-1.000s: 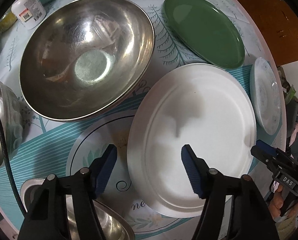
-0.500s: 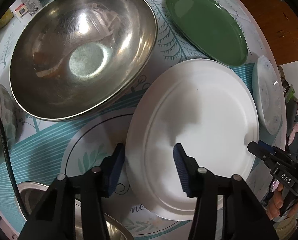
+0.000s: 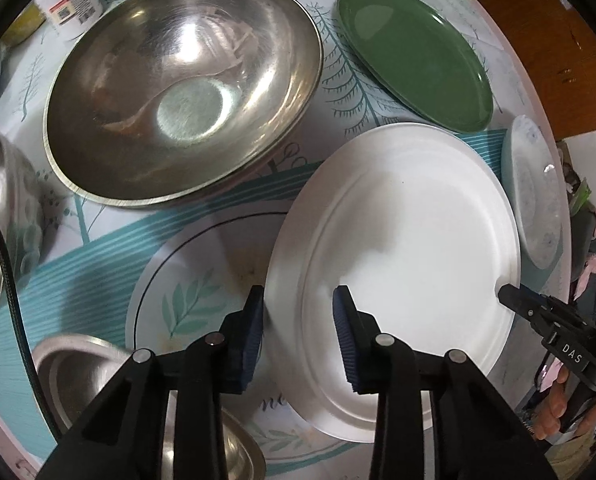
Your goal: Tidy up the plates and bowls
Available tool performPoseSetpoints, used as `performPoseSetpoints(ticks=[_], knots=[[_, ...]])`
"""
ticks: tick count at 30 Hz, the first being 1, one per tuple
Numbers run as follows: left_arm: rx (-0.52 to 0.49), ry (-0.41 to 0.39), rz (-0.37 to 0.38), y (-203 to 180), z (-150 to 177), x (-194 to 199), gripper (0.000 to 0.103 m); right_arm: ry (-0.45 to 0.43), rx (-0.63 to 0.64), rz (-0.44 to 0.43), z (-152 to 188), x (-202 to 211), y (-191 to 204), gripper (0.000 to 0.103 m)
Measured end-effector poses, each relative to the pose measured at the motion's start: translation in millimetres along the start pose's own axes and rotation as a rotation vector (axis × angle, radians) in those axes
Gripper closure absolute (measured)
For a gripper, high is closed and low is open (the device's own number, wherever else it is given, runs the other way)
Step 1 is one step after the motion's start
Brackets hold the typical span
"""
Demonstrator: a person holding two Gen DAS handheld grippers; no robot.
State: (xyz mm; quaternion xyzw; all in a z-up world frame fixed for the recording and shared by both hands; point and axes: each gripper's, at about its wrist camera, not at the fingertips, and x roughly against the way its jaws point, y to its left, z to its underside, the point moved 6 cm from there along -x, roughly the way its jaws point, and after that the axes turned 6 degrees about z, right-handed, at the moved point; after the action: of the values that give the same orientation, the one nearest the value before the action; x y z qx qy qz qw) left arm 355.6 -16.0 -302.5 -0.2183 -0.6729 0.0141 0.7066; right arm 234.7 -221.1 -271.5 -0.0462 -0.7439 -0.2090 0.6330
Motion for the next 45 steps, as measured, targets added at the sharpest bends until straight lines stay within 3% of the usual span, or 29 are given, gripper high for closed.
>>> performPoseSetpoints(ticks=[10,18,24,35,45], knots=[[-0.024,-0.04,0.028,-29.0,43.7,40.9,0.07,-0.017,0.035,-0.014,21.2,36.8,-8.4,0.084],[-0.072,-0.096,0.042,-72.4,107.8,75.3,0.07,-0.063,0.098,0.003,51.4,83.5,-26.4,0.084],[-0.032,-0.118,0.077,-84.8,167.4,89.9,0.07,-0.051,0.146,0.003,82.5,99.7,-38.9,0.084],[0.108,-0.085,0.11,-87.7,255.3,36.9,0.07,0.052,0.234,0.04,146.9,73.7,-55.6,0.084],[0.193,-0.099,0.08,-73.7,280.5,-7.6,0.07,0.072,0.28,0.104,155.7,50.4,-57.1,0.083]])
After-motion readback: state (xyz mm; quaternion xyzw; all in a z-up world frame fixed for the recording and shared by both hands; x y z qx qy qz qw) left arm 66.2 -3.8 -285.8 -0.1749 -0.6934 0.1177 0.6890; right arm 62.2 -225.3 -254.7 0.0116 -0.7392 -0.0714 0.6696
